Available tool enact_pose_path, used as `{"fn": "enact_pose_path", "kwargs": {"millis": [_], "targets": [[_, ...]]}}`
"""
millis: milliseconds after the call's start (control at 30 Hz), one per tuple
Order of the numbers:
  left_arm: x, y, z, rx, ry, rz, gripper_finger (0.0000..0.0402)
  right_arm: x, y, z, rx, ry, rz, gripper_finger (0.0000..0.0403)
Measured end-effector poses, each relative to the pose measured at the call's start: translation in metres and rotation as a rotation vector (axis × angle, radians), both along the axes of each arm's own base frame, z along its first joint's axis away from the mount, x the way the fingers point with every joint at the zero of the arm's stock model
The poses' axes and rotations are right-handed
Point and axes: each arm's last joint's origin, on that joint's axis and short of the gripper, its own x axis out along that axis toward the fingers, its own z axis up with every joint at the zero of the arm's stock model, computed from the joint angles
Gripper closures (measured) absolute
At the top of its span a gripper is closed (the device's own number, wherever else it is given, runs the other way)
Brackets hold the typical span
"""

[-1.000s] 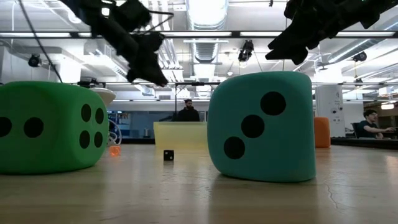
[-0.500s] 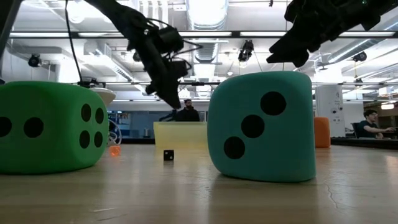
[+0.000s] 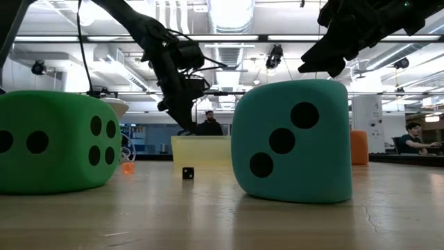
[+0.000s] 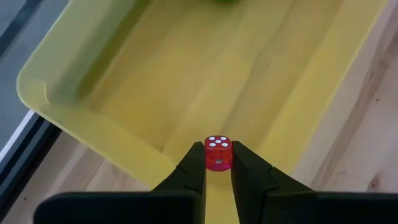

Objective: Pick & Place Dice
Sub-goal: Put the red small die into the yellow bin

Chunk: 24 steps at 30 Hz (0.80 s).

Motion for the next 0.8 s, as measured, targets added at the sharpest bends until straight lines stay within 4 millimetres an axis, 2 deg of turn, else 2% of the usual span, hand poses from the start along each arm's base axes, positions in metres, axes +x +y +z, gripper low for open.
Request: {"fn": "enact_pose_path", "kwargs": {"millis": [433,800], "targets": [[-0.004,-0.008,-0.013,-0.011,0.055,-0.034,0.0357,0.0,0.0,0.0,-0.001,-0.003,0.0,0.0188],[-0.004,-0.008,-0.014,-0.009,0.05,-0.035,0.0357,0.0,0.0,0.001,-0.004,-0.007,0.001,0.0188]]}}
